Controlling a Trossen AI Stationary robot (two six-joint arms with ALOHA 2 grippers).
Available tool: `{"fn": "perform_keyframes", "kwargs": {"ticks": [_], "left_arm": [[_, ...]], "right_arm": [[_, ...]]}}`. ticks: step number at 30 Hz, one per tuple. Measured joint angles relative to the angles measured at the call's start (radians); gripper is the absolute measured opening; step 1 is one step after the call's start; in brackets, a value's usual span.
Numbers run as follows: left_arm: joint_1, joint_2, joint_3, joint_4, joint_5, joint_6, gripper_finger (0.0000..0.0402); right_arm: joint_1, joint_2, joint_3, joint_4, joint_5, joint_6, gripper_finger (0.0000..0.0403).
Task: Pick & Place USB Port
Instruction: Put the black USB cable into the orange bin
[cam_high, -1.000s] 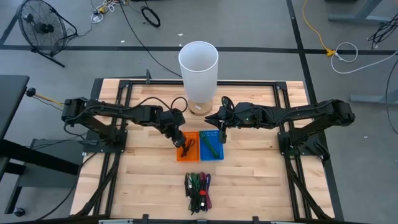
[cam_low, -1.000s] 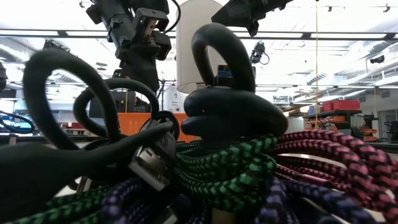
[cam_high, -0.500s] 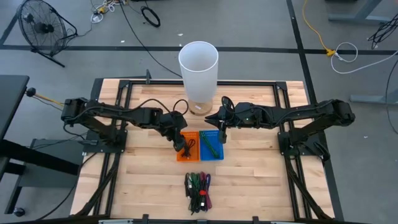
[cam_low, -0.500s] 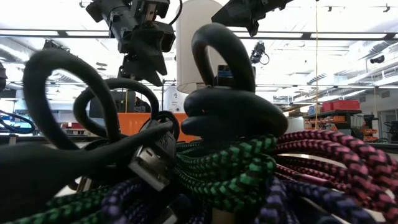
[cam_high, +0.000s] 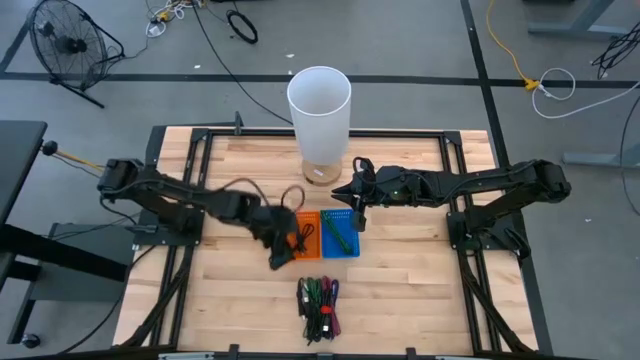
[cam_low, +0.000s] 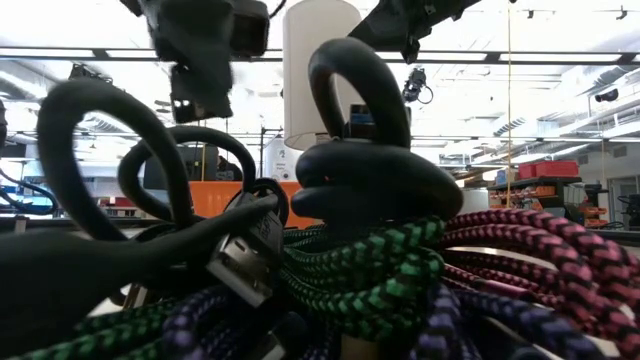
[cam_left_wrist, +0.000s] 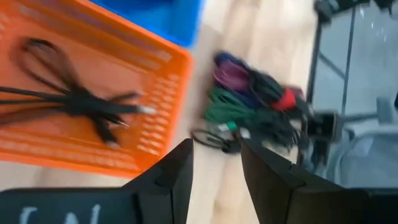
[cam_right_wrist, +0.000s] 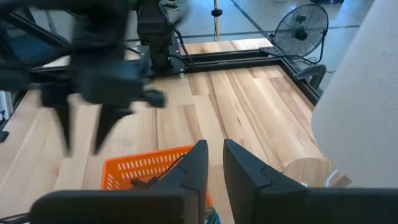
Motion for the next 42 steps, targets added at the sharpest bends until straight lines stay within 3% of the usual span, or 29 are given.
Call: {"fn": "perform_keyframes", "kwargs": {"ticks": [9, 16, 25, 42], "left_arm": [[-0.249, 0.086, 0.001, 0.049, -0.137, -0.359, 0.0140], [-0.361, 0.211, 0.000, 0.085, -0.277, -0.617, 0.0140], [-0.391, 0.278, 0.000, 0.205, -0.444, -0.759, 0.0140], [-0.386, 0.407, 0.000, 0.375, -0.505, -0.875, 0.0140]], "right_arm": [[0.000, 0.000, 0.000, 0.027, 0.000, 0.000, 0.0052], [0.000, 0.000, 0.000, 0.045, 0.000, 0.000, 0.0052], [0.000, 0.000, 0.000, 0.036, -0.037, -0.001, 0.0052], [0.000, 0.000, 0.000, 0.023, -0.037, -0.002, 0.0052]]}}
